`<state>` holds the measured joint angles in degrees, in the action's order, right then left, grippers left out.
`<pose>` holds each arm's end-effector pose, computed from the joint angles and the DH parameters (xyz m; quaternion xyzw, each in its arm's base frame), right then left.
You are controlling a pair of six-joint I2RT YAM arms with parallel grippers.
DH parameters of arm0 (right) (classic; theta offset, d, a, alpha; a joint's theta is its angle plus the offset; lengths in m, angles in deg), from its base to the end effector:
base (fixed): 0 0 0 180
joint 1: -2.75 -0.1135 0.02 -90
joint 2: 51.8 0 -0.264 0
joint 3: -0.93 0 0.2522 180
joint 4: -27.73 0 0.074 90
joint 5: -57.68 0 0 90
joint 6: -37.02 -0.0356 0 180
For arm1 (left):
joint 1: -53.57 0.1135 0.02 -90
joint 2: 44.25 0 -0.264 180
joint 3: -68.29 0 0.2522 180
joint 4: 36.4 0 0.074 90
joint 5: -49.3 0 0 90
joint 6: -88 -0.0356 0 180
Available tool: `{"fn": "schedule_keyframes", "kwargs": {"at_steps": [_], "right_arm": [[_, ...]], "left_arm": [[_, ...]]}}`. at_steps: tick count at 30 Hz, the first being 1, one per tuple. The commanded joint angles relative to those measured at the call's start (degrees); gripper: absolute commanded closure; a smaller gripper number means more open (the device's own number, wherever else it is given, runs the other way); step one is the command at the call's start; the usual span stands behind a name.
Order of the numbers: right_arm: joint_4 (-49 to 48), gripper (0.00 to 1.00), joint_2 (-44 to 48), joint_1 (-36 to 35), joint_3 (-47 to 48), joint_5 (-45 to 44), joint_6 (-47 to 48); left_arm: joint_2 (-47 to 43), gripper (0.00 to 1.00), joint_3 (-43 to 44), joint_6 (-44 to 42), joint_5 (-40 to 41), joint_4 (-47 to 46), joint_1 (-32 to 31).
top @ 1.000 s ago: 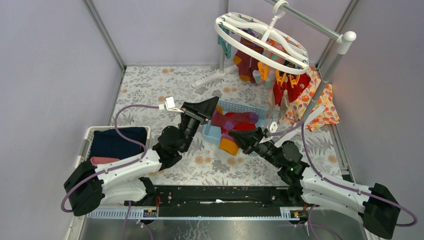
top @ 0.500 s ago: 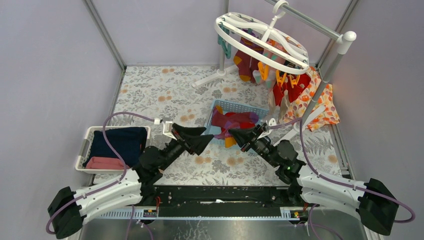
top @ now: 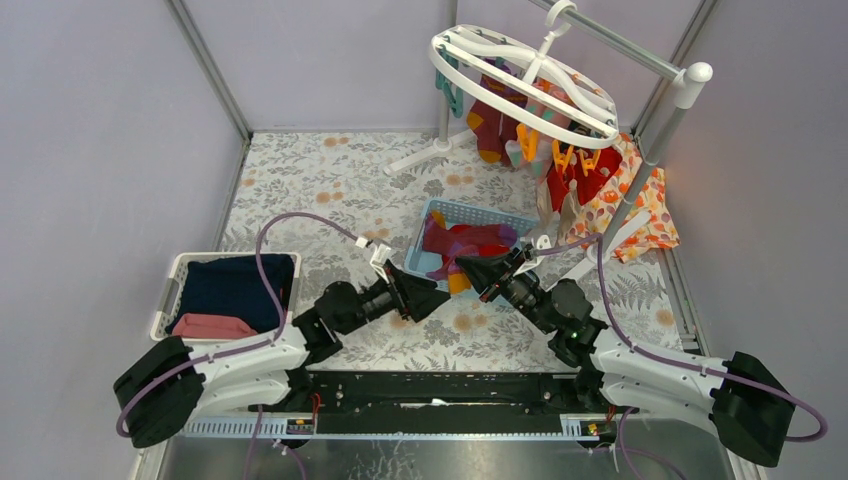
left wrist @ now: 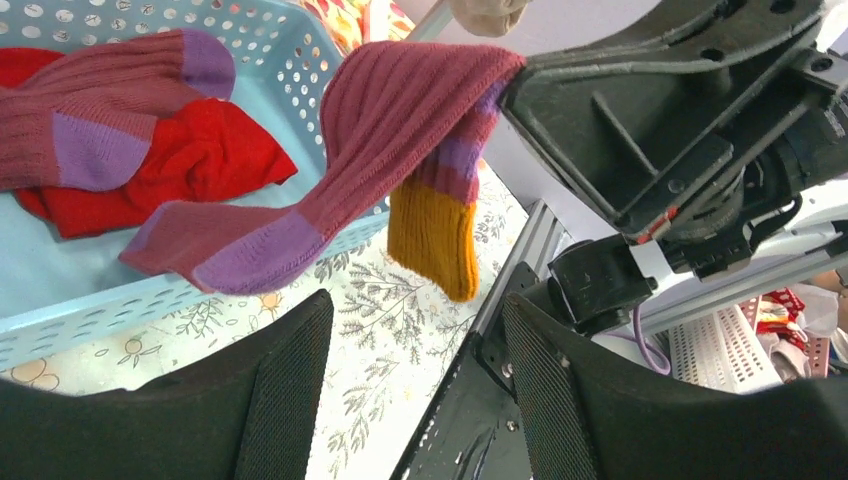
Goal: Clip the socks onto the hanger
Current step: Pick up the sock from the bin.
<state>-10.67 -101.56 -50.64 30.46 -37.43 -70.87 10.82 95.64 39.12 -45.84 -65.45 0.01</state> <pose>0.1159 0.1507 0.2619 -0.1443 0.5691 0.4502 0.6728 0.1171 -0.1640 0.2152 0.1075 0.6906 -0.5467 0.4612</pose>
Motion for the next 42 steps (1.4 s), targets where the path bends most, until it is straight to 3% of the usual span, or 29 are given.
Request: {"fn": "schedule_keyframes", "kwargs": {"at_steps": [1, 7, 10, 12, 16, 19, 20, 25, 27, 34, 42], "right_arm": [[-3.4, 1.00, 0.4, -0.6, 1.1, -1.2, -0.6], [-3.4, 1.00, -0.1, -0.6, 1.1, -1.2, -0.4], [-3.3, 1.00, 0.0, -0.6, 1.0, -0.8, -0.5], [-3.0, 1.00, 0.3, -0.6, 1.0, -0.4, -0.6], [-0.8, 1.00, 1.3, -0.6, 0.9, 1.0, -0.2], [3.0, 1.00, 3.1, -0.5, 0.9, 2.5, 1.5], [4.8, 0.95, 4.4, -0.6, 0.9, 3.0, 2.6], [19.0, 0.48, 14.9, -0.6, 2.1, 4.6, 8.5], [25.1, 0.37, 19.7, -0.5, 3.0, 5.0, 10.9], [36.6, 0.22, 28.7, -0.6, 4.4, 6.8, 19.2], [34.3, 0.01, 22.9, -0.5, 2.5, 8.8, 24.7]], "left_arm": [[3.0, 0.32, 4.2, 2.2, 1.3, -1.2, -0.1], [5.7, 0.34, 5.5, 4.0, -1.3, -4.3, -0.3], [7.5, 0.41, 6.1, 5.4, -1.5, -4.8, -0.3], [8.4, 0.55, 6.7, 6.2, -0.5, -3.1, -0.3], [8.6, 0.99, 6.1, 7.2, 0.1, -3.6, -0.3], [7.3, 1.00, 6.0, 8.0, -0.1, -2.9, -0.2], [6.4, 1.00, 5.9, 8.5, -0.2, -2.5, 0.0], [2.0, 1.00, 3.1, 16.6, -3.5, -2.6, 5.0], [0.6, 1.00, 2.4, 22.0, -6.8, -1.2, 9.1], [0.9, 1.00, 1.5, 38.2, -16.7, -2.4, 20.0], [8.1, 1.00, 3.6, 51.8, -24.5, -4.3, 23.0]]}}
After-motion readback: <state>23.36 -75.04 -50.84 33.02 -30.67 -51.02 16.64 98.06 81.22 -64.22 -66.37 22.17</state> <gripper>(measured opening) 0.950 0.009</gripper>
